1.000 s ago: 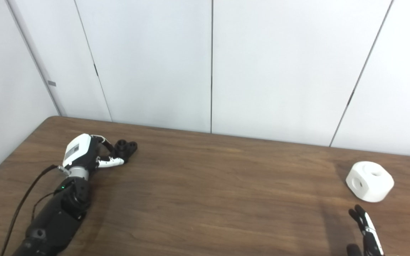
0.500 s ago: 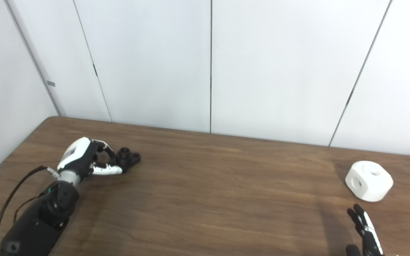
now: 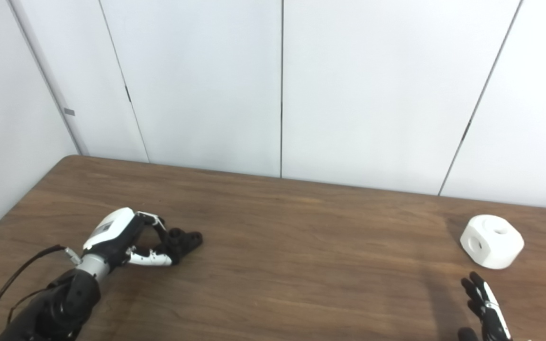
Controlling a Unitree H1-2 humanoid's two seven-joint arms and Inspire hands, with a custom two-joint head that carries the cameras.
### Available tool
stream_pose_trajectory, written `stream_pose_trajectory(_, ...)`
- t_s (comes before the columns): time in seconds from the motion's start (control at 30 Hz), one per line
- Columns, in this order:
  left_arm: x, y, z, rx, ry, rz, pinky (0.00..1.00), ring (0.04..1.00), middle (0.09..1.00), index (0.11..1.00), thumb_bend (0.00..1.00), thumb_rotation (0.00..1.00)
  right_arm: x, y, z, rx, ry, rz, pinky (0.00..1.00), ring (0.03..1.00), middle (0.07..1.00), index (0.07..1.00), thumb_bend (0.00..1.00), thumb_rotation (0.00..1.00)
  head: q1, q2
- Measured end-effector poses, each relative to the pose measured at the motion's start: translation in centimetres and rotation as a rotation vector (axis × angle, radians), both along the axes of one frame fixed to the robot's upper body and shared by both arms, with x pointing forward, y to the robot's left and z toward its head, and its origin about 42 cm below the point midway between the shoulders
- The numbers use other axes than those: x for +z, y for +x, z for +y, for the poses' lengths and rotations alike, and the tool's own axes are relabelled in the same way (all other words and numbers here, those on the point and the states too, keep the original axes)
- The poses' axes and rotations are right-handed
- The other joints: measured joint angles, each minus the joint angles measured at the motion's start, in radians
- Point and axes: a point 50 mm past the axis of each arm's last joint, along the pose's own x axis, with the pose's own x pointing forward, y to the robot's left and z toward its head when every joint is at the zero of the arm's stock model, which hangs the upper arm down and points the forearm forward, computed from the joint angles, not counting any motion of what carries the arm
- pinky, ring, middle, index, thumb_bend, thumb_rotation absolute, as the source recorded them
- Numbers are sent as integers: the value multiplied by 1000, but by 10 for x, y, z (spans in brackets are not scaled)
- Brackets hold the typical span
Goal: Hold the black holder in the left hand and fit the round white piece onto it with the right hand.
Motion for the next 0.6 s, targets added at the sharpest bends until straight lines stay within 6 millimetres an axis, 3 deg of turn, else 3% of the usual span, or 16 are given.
stream_pose_trajectory(0.23, -5, -17, -13, -91, 33, -43, 782, 863, 787, 486, 521, 49, 0, 0, 0, 1, 3, -2, 901, 918, 901, 929, 610, 964, -25, 31)
stream_pose_trajectory(0.33, -9, -28, -21, -122, 57, -71, 803, 872, 792, 486, 520, 52, 0, 0, 0, 1, 0, -2, 842, 911, 903, 932, 605, 971, -37, 48)
stream_pose_trajectory(0.6, -13, -61, -64, -299, 87, -136, 894, 872, 801, 486, 522, 52, 1, -4, 4, 0, -12, 36, 866, 910, 900, 929, 600, 974, -67, 94)
